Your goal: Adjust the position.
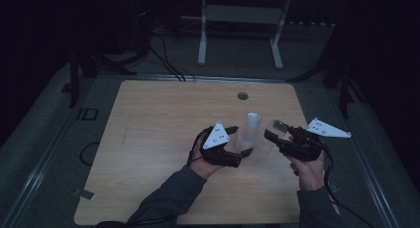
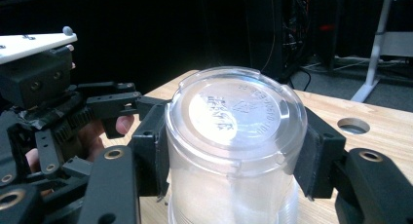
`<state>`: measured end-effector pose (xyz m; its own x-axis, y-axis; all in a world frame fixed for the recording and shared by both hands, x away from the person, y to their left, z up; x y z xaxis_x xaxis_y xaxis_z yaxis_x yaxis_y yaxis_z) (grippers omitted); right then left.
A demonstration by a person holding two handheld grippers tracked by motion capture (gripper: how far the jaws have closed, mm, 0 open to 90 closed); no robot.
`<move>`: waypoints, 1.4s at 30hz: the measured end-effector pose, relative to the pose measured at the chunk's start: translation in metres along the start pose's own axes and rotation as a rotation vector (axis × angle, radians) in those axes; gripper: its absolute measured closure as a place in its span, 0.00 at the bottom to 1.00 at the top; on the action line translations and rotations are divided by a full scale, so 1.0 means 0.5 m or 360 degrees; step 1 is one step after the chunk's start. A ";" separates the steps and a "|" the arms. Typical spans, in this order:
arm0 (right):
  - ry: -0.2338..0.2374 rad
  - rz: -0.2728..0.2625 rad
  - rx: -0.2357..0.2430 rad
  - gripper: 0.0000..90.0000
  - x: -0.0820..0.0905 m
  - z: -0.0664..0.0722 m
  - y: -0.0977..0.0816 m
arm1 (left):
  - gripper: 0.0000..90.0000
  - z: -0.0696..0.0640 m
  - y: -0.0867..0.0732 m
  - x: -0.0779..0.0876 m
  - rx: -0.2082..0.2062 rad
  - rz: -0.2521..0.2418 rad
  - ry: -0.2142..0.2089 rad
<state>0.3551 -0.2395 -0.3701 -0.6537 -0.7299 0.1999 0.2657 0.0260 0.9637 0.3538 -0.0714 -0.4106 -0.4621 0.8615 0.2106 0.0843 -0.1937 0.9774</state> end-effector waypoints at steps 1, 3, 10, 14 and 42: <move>0.0000 0.0000 0.0000 0.45 0.000 0.000 0.000 | 0.21 0.000 0.000 0.000 0.0000 0.0000 0.0000; 0.0003 -0.0002 -0.0017 0.45 -0.003 0.000 -0.004 | 0.21 -0.001 0.001 0.001 -0.0005 0.0008 -0.0007; 0.0032 -0.0011 -0.0073 0.45 -0.008 -0.002 -0.014 | 0.22 -0.003 0.000 -0.002 -0.0008 0.0011 -0.0017; 0.0062 -0.0030 -0.0127 0.45 -0.010 -0.006 -0.021 | 0.21 -0.003 0.000 -0.003 -0.0010 0.0015 -0.0018; 0.0171 -0.0077 -0.0253 0.45 -0.023 0.003 -0.032 | 0.16 -0.035 0.012 -0.030 -0.0086 0.0030 -0.0062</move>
<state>0.3573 -0.2302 -0.3875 -0.5914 -0.7965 0.1255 0.3498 -0.1132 0.9300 0.3459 -0.0936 -0.4084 -0.4261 0.8748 0.2306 0.0444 -0.2344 0.9711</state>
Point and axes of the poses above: each handheld gripper's, and its own axes: x roughly backward along the jaws, y roughly out of its top, z roughly to its left, the point moved 7 cm from there along -x, roughly forward along the jaws, and after that the axes turned 1 degree about -z, right-handed, at the moved point
